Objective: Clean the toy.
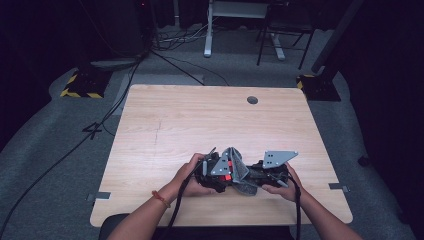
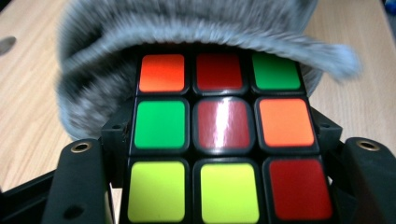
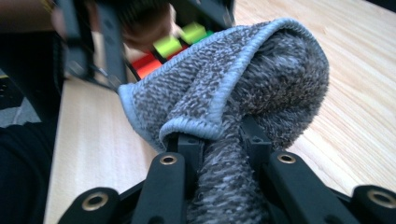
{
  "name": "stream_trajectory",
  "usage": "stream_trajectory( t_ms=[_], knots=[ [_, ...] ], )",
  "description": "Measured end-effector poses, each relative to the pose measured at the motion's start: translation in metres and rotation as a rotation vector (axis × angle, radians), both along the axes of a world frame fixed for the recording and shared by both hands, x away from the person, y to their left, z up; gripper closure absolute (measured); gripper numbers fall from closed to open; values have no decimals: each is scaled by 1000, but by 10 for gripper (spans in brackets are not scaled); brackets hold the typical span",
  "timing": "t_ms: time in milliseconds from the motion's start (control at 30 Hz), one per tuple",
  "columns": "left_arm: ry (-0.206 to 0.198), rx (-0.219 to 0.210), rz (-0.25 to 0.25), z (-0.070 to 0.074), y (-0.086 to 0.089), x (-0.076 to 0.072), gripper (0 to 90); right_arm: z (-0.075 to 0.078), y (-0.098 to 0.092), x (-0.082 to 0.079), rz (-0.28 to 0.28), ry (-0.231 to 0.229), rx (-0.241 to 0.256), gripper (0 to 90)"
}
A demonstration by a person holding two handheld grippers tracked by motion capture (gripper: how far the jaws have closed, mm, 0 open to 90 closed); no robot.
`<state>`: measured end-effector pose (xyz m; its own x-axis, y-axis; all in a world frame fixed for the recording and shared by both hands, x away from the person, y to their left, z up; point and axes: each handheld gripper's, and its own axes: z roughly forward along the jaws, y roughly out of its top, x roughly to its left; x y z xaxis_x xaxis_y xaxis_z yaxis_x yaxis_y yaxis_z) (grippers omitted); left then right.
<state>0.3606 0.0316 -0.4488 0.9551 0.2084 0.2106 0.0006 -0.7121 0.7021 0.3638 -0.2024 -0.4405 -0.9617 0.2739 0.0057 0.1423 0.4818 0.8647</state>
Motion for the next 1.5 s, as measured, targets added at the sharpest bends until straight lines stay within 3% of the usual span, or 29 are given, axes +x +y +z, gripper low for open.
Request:
stream_trajectory(
  t_ms=[100,200,400,533,700,800,933,1133,1267,1333,1500],
  knots=[
    [-1,24,-7,-3,-3,-1,328,5,1,-4,38,-7,27,753],
    [2,26,0,-3,-3,0,330,6,3,-7,27,-26,1,753],
    [-8,-55,7,6,3,-1,332,-3,0,2,-43,10,-41,751],
    [-11,-74,12,9,5,-1,332,-10,1,5,-46,14,-78,749],
    [10,-94,3,9,7,1,331,-12,-1,8,-46,35,-76,750],
    [8,-48,3,4,3,0,330,-6,-1,4,-9,16,-20,749],
    [12,-25,-14,0,-3,0,328,3,2,-5,22,-12,10,750],
    [2,-7,-16,0,-5,-3,330,9,9,-15,23,-64,-1,749],
    [-8,-13,-10,3,-3,-2,332,8,7,-12,-10,-60,1,747],
    [-22,-22,-2,6,-1,-2,332,4,4,-8,-48,-73,-24,745],
    [-38,-50,11,12,5,-2,332,-11,-3,6,-95,-11,-48,746]
  ],
)
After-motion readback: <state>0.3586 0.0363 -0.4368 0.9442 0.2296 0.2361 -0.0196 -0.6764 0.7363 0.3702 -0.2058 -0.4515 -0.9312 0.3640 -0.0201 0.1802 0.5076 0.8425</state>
